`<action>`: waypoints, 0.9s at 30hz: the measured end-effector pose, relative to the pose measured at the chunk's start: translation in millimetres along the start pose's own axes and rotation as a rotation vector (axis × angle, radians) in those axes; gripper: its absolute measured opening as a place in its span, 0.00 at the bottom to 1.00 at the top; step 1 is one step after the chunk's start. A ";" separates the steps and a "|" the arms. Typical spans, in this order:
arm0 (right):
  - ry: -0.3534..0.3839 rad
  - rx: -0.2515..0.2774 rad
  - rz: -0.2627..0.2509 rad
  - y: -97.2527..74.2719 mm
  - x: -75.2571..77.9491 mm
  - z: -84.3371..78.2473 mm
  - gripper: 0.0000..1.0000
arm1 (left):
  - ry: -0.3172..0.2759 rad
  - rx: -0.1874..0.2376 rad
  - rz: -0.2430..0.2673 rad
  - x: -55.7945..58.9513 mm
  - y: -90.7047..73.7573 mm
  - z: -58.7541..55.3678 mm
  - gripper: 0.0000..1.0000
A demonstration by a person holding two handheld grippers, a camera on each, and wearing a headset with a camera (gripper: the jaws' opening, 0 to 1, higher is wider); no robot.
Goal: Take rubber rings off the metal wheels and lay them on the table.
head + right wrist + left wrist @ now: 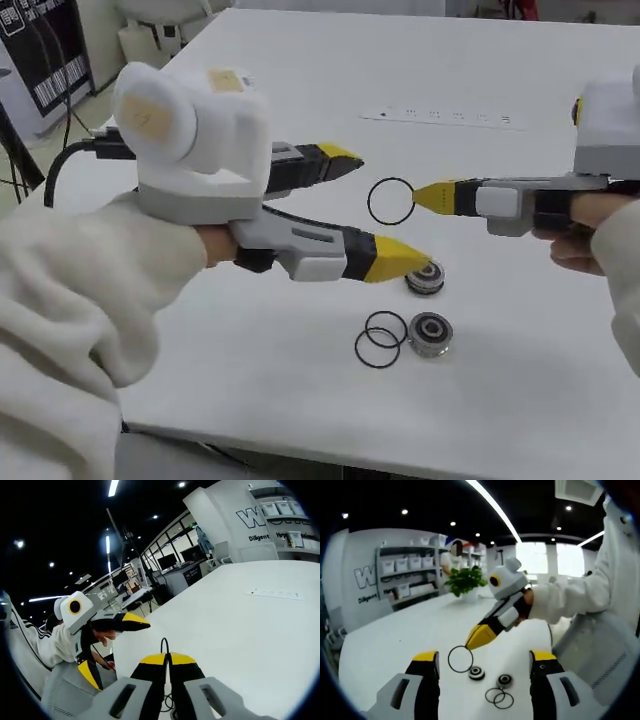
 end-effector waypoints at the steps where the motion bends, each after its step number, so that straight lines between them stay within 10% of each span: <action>1: 0.000 -0.007 0.007 1.4 -0.8 -1.8 0.00 | 0.007 -0.006 -0.001 2.0 -1.2 -1.3 0.76; 14: 0.004 -0.100 0.063 15.1 -9.0 -24.5 0.00 | 0.023 -0.108 -0.018 10.2 -35.4 -32.3 0.81; 27: 0.045 -0.215 0.087 24.4 -5.6 -59.1 0.00 | -0.052 -0.084 0.028 -6.0 -55.4 -46.5 0.86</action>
Point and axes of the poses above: the centre of the closed fingertips' face, and the gripper's own axes: y roughly forward along the fingers, x roughly to its right, z roughly out of its top, the point moved 3 cm from there along -y, roughly backward along the fingers, and after that the axes turned 4 degrees about z, right-handed, at the moved point
